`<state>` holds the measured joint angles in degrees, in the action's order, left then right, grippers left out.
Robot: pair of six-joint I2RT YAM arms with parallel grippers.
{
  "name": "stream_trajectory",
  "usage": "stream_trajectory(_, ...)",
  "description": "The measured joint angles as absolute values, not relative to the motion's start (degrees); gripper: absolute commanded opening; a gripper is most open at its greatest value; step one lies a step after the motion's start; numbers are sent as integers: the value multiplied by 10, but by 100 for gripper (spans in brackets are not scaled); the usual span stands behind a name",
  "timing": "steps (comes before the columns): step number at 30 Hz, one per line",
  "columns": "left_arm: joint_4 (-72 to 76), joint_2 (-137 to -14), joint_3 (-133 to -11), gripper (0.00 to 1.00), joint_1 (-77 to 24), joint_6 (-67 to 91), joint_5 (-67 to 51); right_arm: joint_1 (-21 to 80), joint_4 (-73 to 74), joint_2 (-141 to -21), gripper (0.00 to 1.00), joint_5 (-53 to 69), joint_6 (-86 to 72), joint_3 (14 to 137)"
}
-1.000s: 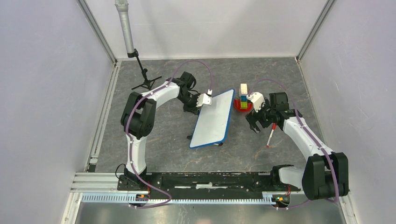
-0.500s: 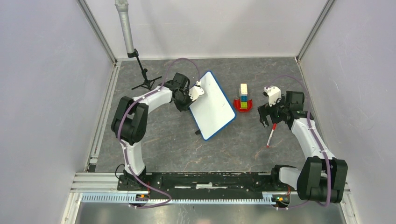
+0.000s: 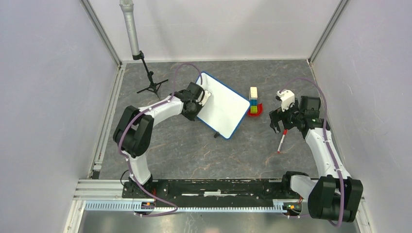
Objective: Write a sentence on the whiteboard
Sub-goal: Adjust the whiteboard stand at the center of the board.
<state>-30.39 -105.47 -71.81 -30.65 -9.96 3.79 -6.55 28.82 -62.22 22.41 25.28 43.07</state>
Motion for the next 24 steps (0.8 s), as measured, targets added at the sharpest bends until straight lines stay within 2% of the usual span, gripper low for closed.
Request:
stream_trajectory(9,-309,-1055,-709,3,-367,46,80,-65,326,-572,98,249,251,446)
stream_trajectory(19,-311,-1065,-729,44,-452,117,39,-65,361,-561,97,267,256,451)
stream_trajectory(24,-295,-1073,-743,48,-468,143,-4,-65,370,-561,98,267,258,451)
